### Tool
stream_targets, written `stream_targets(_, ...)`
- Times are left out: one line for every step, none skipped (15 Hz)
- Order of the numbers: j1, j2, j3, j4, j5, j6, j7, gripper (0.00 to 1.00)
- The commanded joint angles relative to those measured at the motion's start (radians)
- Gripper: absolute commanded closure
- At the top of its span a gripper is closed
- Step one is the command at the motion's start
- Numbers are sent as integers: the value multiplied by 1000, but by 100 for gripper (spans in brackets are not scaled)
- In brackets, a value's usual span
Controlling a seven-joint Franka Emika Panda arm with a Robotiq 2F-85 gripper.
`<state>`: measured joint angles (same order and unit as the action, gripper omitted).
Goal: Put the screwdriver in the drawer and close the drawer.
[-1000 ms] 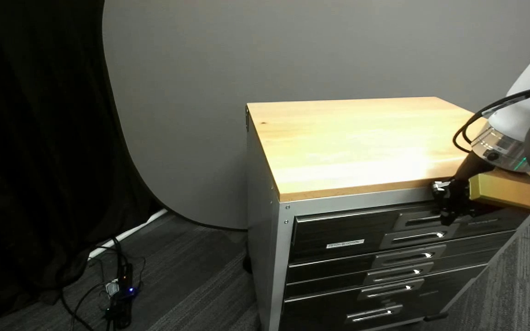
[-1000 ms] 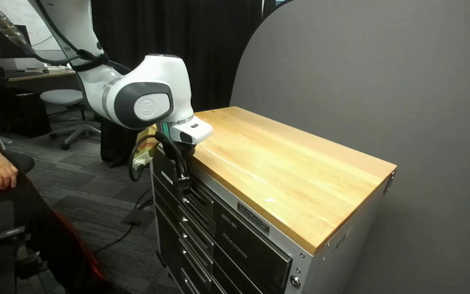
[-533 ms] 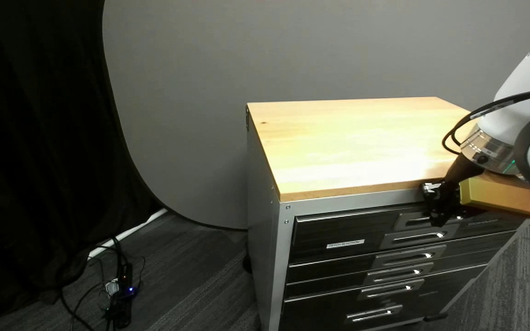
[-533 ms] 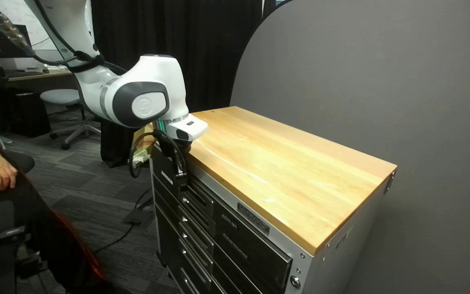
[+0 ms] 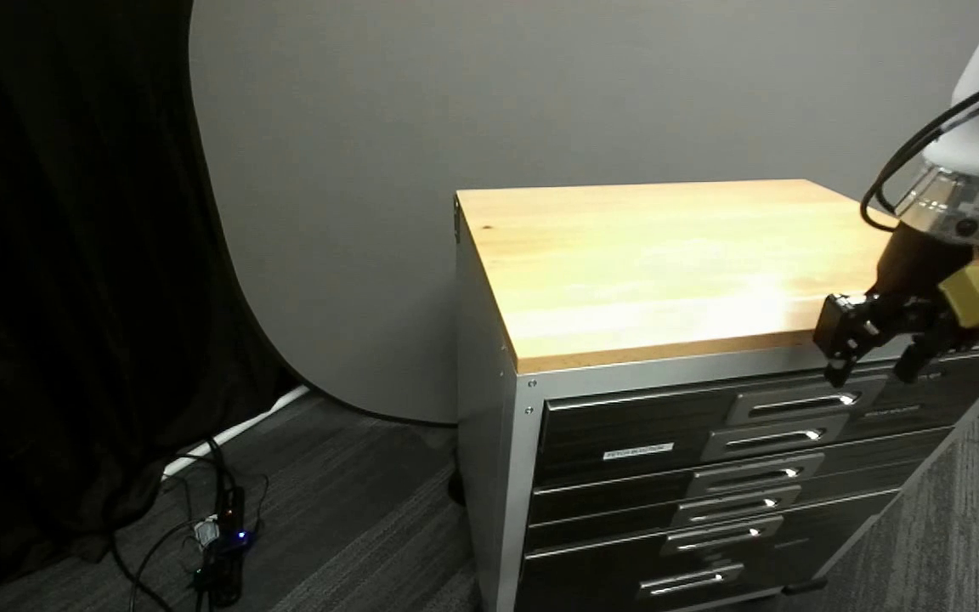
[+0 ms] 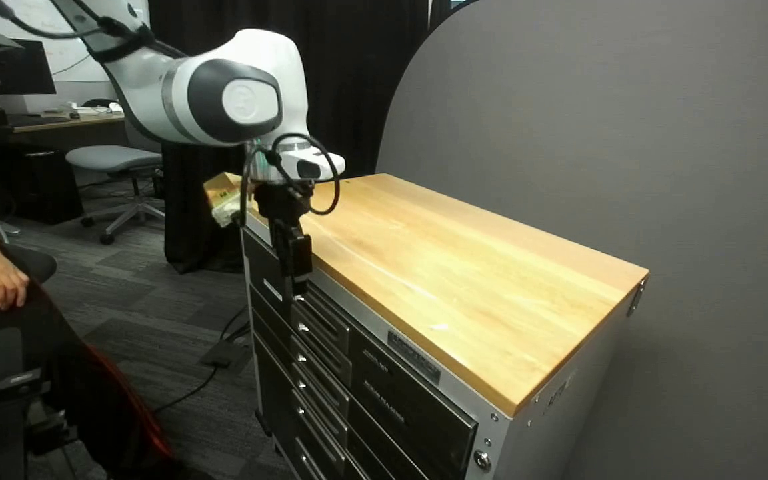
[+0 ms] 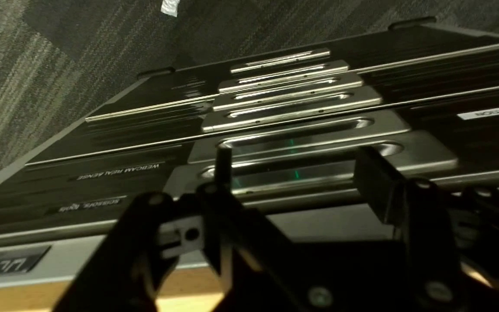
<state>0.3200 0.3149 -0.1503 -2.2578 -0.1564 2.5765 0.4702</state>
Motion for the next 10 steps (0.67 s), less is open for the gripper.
stream_targets(-65,-155,92,-13,-4,-184,-161,0)
stream_targets(-80,-183,118,-8,6,-233,-207,0)
stream_targets(-93,-208,140,-1,14,-278,-245,0)
stream_targets(-104,-229,161,7,27,-326,-289,0)
stream_targets(-113,-248,178,15,33,-373,-320,0)
stream_targets(-121,-262,192,23,42,-412,-347,0)
stream_targets(-129,-271,203,31,58,-449,-370,0)
stream_targets(-132,-240,205,15,24,-383,-301,0)
stream_targets(-136,-249,212,16,27,-395,-307,0)
stream_targets(-138,-249,215,15,27,-394,-306,0)
